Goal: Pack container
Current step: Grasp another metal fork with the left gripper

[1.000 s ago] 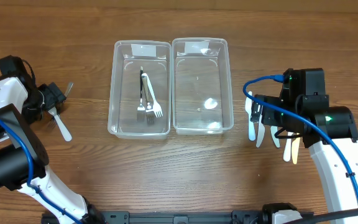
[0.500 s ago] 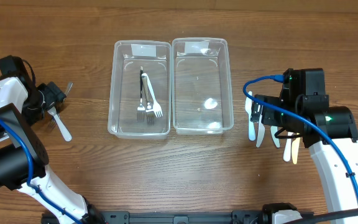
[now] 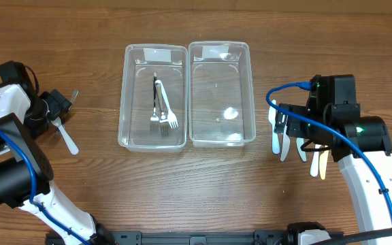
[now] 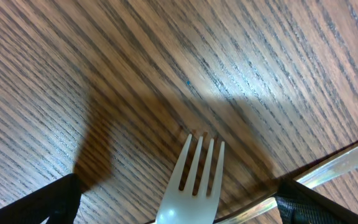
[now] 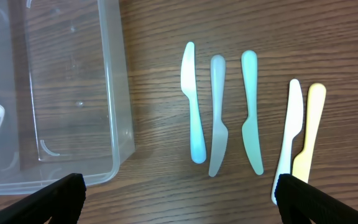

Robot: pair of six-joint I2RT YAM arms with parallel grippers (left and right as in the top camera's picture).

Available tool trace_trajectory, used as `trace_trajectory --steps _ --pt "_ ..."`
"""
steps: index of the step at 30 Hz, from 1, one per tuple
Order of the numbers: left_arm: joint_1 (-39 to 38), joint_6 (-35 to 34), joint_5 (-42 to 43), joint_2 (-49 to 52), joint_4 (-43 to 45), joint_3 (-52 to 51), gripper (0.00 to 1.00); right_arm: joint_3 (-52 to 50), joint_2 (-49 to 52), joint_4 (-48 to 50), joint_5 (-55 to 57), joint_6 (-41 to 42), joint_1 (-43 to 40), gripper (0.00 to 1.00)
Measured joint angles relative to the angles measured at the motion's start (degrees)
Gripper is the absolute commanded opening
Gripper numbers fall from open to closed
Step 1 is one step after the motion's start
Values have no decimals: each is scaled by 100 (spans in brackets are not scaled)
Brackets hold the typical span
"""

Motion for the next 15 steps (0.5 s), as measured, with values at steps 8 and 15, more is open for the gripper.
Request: trace_trajectory --steps 8,15 --pt "0 -2 -68 13 203 0 100 0 0 0 0 0 0 100" --pt "0 -2 -105 13 -15 0 98 2 0 -2 0 0 0 100"
